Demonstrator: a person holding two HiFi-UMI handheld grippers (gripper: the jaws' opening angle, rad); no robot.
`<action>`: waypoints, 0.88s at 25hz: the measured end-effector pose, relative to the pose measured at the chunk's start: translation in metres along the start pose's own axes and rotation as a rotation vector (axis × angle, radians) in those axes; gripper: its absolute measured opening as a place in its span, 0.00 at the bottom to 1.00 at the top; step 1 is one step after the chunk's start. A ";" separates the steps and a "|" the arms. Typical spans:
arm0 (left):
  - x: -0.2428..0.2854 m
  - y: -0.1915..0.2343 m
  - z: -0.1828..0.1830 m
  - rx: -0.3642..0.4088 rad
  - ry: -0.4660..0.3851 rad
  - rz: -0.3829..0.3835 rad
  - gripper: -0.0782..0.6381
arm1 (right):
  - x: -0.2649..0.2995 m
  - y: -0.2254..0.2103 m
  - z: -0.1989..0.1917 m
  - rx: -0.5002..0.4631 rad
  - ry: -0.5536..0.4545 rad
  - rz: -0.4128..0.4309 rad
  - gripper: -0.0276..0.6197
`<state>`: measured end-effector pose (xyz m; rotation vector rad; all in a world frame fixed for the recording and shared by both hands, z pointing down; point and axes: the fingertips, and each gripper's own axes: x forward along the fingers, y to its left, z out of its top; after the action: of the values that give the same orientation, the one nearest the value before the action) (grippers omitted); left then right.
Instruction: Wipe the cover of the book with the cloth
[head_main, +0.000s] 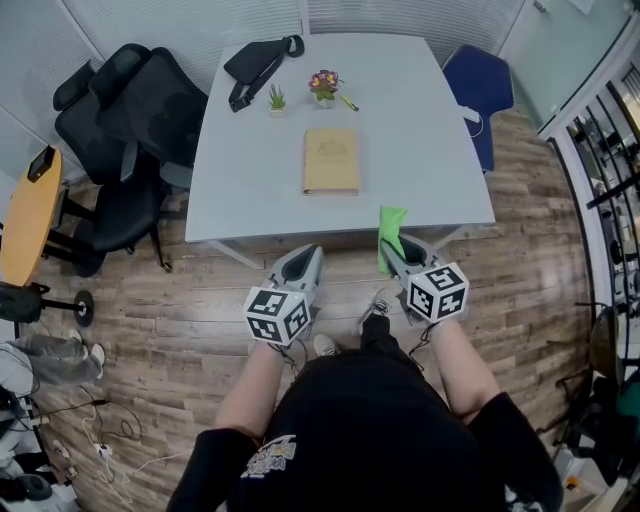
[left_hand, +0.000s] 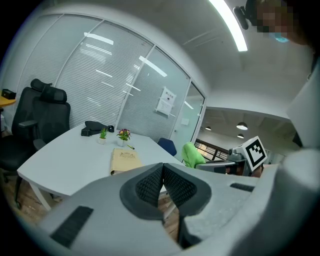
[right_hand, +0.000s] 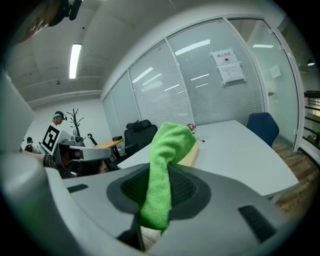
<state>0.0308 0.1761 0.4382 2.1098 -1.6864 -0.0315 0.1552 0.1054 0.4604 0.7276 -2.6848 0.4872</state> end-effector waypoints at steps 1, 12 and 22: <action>0.000 -0.001 0.000 0.000 -0.001 0.000 0.12 | -0.001 0.000 -0.001 0.000 -0.001 0.000 0.19; -0.005 -0.013 -0.005 0.010 0.000 -0.009 0.12 | -0.013 0.003 -0.004 0.004 -0.017 -0.002 0.19; -0.009 -0.018 -0.010 0.011 0.009 -0.006 0.12 | -0.016 0.003 -0.011 0.015 -0.013 -0.001 0.19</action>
<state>0.0480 0.1903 0.4394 2.1201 -1.6789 -0.0152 0.1697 0.1192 0.4635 0.7382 -2.6954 0.5043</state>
